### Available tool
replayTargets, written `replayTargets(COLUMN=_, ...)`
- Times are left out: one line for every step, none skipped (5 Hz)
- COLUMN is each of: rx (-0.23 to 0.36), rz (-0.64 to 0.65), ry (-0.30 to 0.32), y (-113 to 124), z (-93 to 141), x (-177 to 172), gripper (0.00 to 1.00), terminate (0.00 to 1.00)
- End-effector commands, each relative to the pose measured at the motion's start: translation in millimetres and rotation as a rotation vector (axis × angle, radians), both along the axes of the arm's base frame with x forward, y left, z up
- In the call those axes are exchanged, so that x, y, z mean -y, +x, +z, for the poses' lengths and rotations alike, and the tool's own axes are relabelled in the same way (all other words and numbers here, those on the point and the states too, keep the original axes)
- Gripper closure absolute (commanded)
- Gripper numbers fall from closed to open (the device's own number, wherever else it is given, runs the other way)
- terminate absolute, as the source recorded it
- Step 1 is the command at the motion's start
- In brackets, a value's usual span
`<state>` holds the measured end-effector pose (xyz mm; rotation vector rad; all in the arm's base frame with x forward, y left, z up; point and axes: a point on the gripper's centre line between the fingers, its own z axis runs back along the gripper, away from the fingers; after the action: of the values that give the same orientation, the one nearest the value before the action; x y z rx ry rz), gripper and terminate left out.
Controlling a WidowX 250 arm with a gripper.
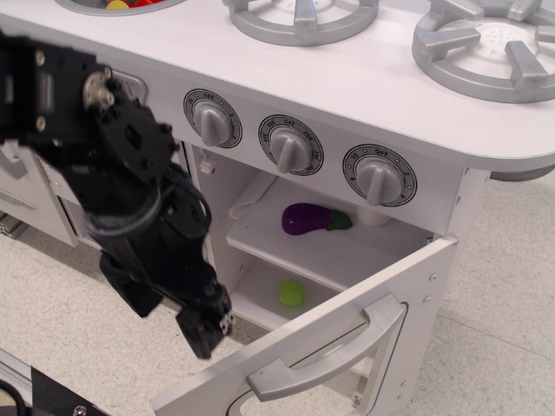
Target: Close oven
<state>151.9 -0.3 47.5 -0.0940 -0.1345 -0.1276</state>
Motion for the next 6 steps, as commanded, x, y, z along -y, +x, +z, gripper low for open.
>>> replayTargets(rx=-0.015, rz=-0.111, ry=0.051, y=-12, z=-23, x=12, gripper=0.00, terminate=0.00)
replayTargets(rx=-0.004, rz=-0.103, ry=0.074, y=-8, z=-32, x=11, gripper=0.00, terminate=0.00)
replayTargets(rx=0.024, rz=-0.067, ry=0.087, y=-2, z=-36, x=4, gripper=0.00, terminate=0.00)
replayTargets(rx=0.043, rz=-0.024, ry=0.094, y=8, z=-31, x=-7, gripper=0.00, terminate=0.00)
replayTargets(rx=0.084, rz=0.040, ry=0.124, y=22, z=-24, x=-21, gripper=0.00, terminate=0.00)
replayTargets(rx=0.116, rz=0.109, ry=0.146, y=33, z=-9, x=-33, gripper=0.00, terminate=0.00)
